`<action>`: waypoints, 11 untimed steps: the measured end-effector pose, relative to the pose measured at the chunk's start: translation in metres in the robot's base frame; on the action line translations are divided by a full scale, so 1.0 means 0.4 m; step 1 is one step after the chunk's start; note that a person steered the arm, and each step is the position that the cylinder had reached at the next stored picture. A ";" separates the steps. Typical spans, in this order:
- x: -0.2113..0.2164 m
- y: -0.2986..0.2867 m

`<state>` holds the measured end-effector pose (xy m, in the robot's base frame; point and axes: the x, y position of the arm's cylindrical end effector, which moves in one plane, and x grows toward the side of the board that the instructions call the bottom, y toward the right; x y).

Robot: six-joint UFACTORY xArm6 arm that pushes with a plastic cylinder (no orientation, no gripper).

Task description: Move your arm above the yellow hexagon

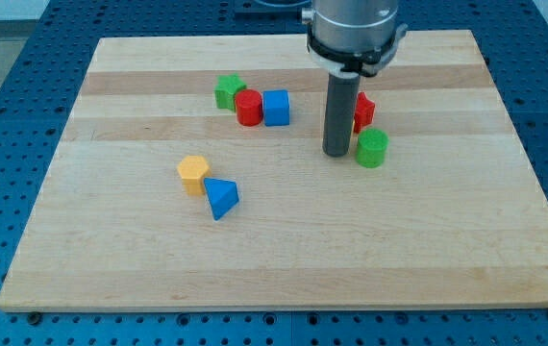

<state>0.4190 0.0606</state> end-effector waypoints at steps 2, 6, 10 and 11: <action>-0.026 -0.001; -0.020 -0.165; 0.019 -0.332; 0.019 -0.332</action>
